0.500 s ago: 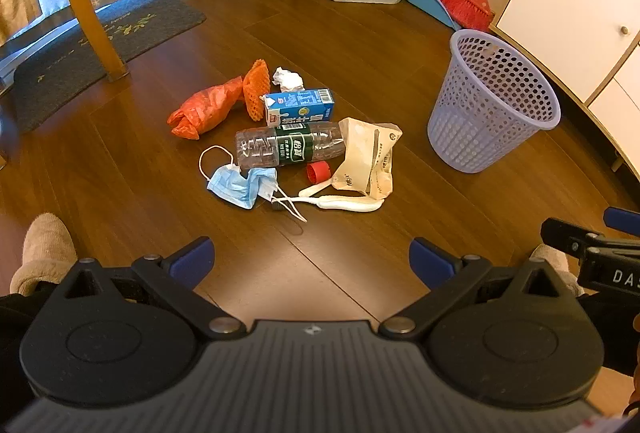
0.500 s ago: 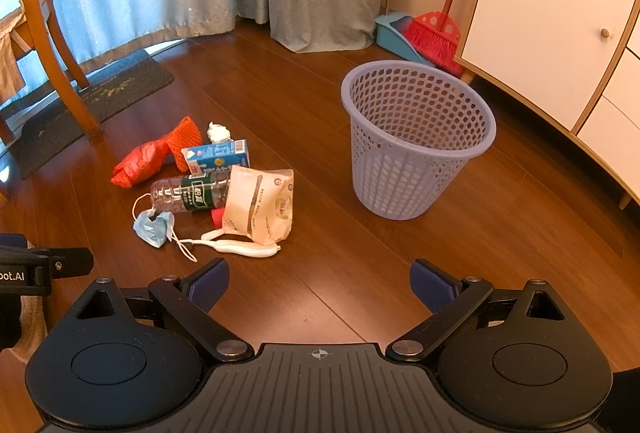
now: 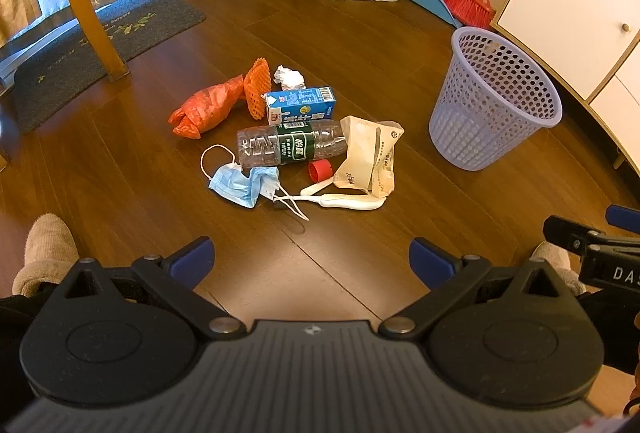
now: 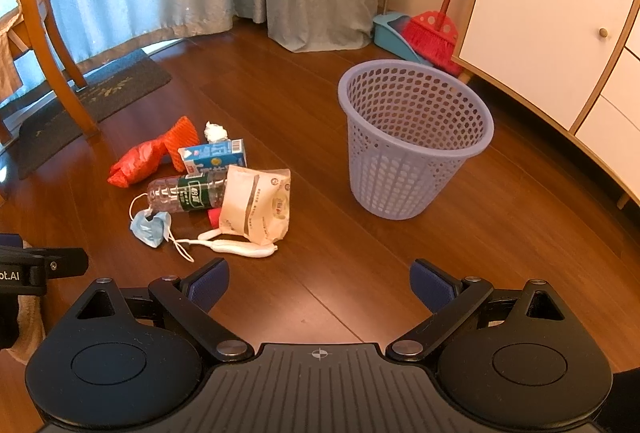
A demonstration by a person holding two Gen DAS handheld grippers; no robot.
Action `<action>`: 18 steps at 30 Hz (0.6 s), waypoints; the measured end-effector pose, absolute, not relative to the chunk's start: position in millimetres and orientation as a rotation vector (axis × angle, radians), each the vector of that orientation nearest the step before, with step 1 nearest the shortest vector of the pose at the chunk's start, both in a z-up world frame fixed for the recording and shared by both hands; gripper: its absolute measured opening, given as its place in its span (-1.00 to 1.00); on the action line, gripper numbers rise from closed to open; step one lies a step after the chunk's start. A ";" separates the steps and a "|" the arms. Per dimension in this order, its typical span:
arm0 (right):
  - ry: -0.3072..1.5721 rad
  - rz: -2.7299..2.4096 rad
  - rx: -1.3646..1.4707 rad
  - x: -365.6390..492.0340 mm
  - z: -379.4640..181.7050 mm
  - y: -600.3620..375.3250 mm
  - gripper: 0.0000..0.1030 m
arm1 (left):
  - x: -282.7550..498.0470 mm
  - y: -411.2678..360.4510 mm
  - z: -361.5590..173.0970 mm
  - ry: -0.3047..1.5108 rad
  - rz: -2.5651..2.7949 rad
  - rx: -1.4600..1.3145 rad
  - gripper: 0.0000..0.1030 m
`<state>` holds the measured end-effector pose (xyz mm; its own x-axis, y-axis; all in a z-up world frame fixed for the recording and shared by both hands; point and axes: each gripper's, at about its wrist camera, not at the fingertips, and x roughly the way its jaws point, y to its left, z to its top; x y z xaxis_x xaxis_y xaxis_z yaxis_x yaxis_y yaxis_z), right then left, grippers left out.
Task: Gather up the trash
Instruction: 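Move the right tool toward the lavender wastebasket rim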
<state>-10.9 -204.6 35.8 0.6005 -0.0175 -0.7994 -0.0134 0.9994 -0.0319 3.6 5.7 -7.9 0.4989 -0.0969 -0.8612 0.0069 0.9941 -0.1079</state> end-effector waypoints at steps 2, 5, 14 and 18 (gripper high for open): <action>0.927 -0.006 -0.032 -9.8 36.7 -205.8 0.85 | 4.1 6.5 -8.4 1.052 -0.063 -0.099 0.97; 0.913 -0.004 -0.026 -8.0 40.0 -207.1 0.85 | 6.9 8.2 -7.8 1.056 -0.067 -0.111 0.97; 0.851 0.027 -0.083 5.1 41.4 -214.0 0.85 | 25.7 20.2 2.0 1.027 -0.086 -0.102 0.97; 0.838 0.041 -0.055 21.7 41.0 -223.0 0.85 | 42.2 17.0 1.8 1.012 -0.112 -0.071 0.97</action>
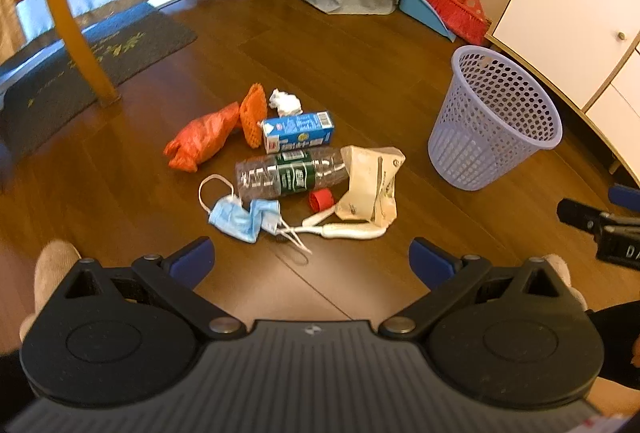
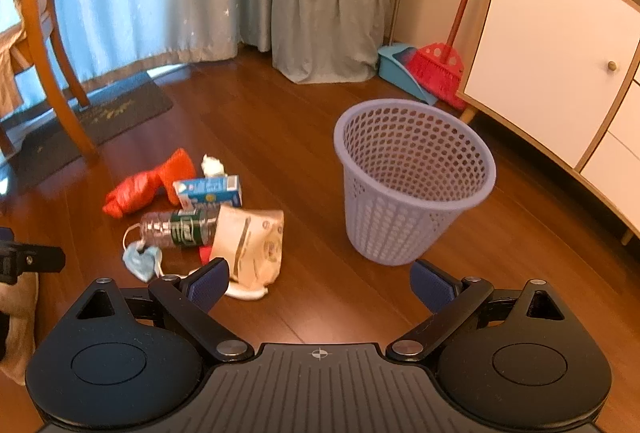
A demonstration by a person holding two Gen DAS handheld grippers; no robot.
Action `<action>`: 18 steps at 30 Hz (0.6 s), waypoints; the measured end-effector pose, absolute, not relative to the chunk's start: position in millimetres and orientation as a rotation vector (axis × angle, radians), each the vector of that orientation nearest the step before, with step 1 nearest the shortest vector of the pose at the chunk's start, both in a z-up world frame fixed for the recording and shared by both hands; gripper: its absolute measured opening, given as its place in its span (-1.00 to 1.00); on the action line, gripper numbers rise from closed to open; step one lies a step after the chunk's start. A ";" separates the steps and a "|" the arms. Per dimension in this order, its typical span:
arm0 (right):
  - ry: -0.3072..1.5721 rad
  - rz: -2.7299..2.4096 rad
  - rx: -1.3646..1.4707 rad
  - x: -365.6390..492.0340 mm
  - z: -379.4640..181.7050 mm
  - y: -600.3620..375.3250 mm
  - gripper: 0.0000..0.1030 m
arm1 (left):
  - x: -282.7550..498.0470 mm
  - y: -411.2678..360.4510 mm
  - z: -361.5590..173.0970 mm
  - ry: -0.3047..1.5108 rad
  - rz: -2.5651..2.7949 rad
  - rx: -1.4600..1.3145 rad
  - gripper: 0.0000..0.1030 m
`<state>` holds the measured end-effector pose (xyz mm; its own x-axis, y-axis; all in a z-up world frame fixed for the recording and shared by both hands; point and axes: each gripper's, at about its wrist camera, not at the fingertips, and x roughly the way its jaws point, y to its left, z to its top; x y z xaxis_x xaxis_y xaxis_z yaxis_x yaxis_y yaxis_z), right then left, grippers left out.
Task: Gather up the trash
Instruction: 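Move the right tool toward the lavender wastebasket rim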
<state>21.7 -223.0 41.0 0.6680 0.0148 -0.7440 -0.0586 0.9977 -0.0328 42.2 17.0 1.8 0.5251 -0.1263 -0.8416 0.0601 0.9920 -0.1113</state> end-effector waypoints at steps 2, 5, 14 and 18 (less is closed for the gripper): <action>0.831 0.064 -0.060 30.9 40.8 -227.6 0.85 | 51.8 16.3 0.0 0.998 -0.131 -0.068 0.97; 0.794 0.089 -0.137 46.0 39.7 -230.0 0.85 | 65.1 13.9 -4.8 0.979 -0.158 -0.047 0.97; 0.747 0.197 -0.274 98.9 11.9 -255.1 0.85 | 108.1 2.2 -18.2 0.997 -0.184 -0.039 0.97; 0.749 0.239 -0.290 126.7 -1.5 -266.5 0.77 | 124.3 -3.7 -27.1 0.984 -0.201 -0.017 0.97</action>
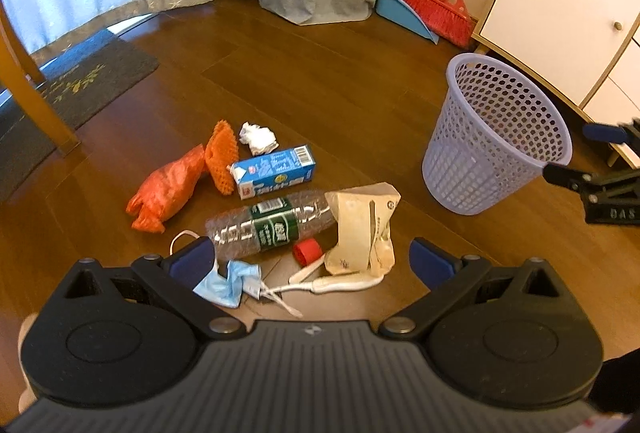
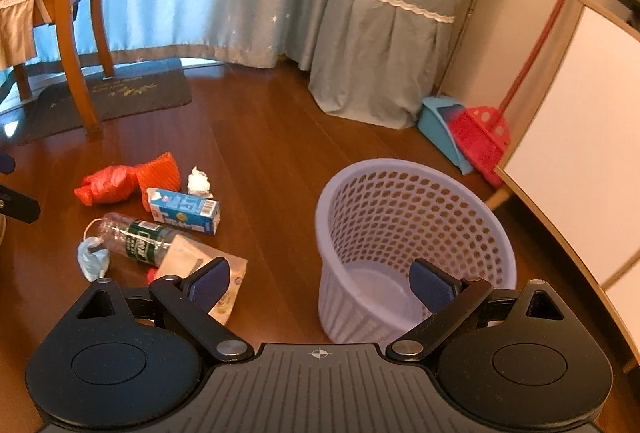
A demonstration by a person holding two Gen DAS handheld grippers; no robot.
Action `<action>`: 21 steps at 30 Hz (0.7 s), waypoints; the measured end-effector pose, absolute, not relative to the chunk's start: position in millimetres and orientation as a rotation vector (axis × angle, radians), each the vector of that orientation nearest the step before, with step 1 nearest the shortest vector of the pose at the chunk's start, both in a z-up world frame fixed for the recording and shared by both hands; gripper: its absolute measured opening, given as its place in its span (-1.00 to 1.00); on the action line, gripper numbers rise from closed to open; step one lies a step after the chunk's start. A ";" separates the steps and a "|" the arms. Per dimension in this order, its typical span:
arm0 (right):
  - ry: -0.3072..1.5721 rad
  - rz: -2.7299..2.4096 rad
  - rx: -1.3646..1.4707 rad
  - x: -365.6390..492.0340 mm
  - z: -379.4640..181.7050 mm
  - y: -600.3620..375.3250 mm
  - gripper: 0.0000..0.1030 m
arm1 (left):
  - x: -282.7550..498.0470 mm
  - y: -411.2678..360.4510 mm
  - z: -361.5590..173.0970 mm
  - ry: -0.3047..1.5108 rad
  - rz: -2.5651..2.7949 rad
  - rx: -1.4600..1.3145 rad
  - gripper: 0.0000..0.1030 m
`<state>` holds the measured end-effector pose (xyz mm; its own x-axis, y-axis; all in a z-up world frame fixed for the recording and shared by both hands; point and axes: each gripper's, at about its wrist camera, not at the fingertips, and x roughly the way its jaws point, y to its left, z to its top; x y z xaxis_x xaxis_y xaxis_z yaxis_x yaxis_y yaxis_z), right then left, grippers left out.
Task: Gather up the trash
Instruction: 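Move the right tool toward the lavender wastebasket rim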
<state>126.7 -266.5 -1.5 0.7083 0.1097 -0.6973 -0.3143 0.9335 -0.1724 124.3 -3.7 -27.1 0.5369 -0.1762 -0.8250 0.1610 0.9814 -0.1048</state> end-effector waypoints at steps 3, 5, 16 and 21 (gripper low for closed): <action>0.774 0.280 -0.325 143.6 -16.3 -272.4 0.59 | 135.5 -5.4 -39.5 0.988 -0.206 -0.010 0.97; 0.793 0.287 -0.335 152.8 -28.5 -278.8 0.52 | 141.1 -5.1 -46.9 0.990 -0.213 -0.006 0.97; 0.912 0.372 -0.355 209.3 -83.6 -297.2 -0.20 | 162.4 0.3 -78.9 1.016 -0.213 -0.020 0.97; 0.926 0.397 -0.380 221.8 -94.0 -300.5 -0.43 | 169.3 3.8 -87.0 1.024 -0.204 -0.036 0.97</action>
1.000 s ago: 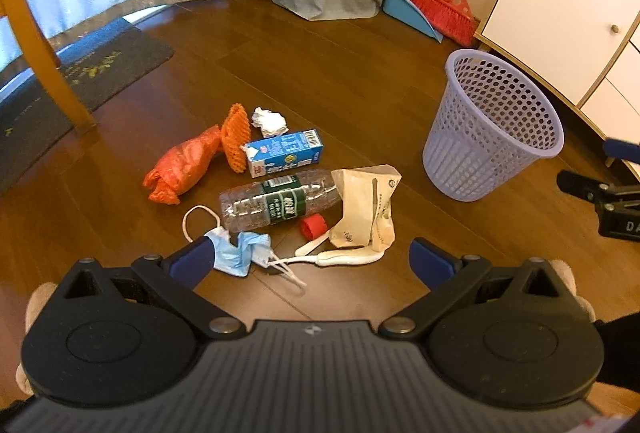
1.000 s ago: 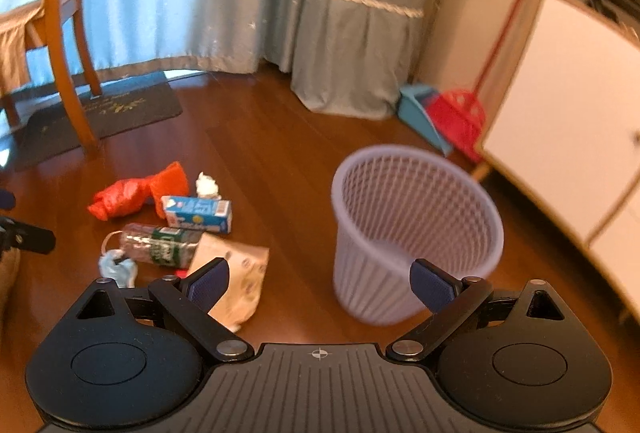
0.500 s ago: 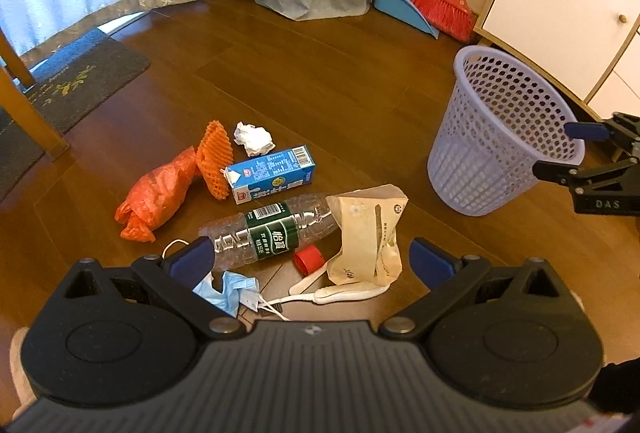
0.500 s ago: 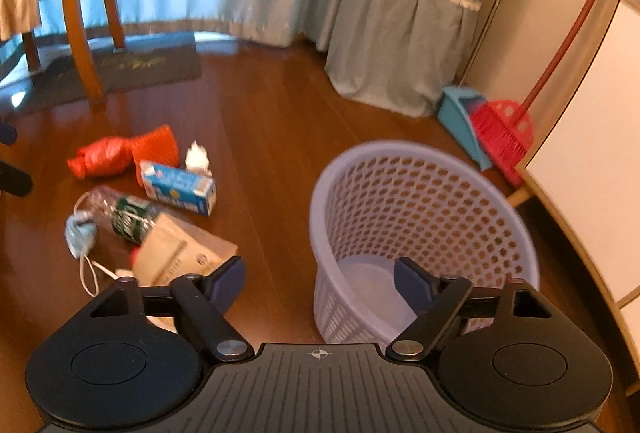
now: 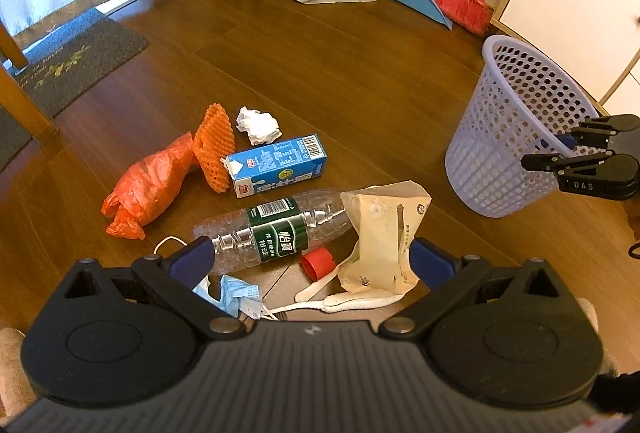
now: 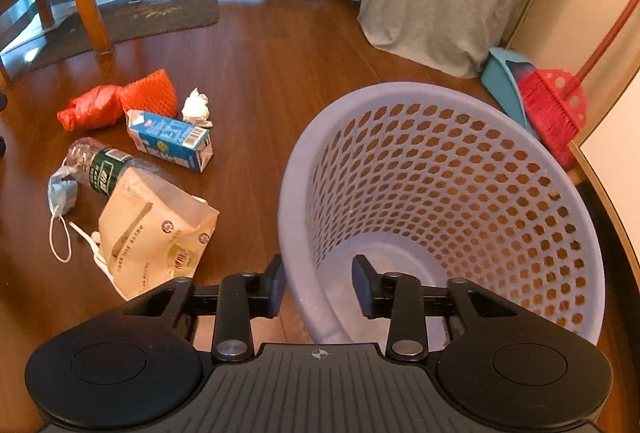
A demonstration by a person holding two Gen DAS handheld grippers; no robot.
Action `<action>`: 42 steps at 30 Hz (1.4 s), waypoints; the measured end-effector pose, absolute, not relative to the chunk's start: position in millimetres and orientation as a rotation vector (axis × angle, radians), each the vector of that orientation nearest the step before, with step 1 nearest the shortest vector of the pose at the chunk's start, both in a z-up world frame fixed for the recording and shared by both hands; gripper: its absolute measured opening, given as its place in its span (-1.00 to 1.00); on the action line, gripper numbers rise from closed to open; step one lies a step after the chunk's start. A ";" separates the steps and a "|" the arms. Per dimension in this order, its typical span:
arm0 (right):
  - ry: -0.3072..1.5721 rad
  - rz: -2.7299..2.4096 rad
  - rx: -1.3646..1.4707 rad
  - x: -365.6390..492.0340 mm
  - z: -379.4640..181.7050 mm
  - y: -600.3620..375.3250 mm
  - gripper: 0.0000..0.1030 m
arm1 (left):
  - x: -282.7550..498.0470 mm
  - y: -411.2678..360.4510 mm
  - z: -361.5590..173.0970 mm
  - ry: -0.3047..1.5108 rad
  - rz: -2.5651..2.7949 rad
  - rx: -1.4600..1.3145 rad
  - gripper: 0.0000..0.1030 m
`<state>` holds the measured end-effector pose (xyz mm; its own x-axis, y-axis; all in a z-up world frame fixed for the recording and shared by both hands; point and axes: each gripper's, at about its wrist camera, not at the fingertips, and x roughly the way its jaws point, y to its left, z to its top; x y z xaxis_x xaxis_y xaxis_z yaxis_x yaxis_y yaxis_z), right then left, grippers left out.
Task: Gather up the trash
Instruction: 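Move the right tool toward the lavender wastebasket rim, then grasp the wastebasket rim with the right tool and lift it near the trash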
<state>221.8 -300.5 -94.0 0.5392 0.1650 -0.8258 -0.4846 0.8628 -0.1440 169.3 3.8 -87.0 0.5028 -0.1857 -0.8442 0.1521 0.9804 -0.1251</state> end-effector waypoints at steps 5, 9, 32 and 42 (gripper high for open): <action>0.922 0.431 -0.416 224.2 -98.5 -297.0 -0.64 | 171.0 2.9 -90.1 1.021 -0.206 -0.039 0.97; 0.922 0.440 -0.432 222.7 -100.3 -292.2 -0.75 | 169.2 1.1 -91.2 1.026 -0.215 -0.044 0.97; 0.930 0.374 -0.760 209.0 -121.2 -265.7 -0.82 | 162.0 7.6 -90.4 1.022 -0.229 -0.056 0.97; 0.936 0.393 -1.020 209.5 -144.0 -263.0 -0.76 | 167.1 -0.6 -92.6 1.018 -0.254 -0.037 0.97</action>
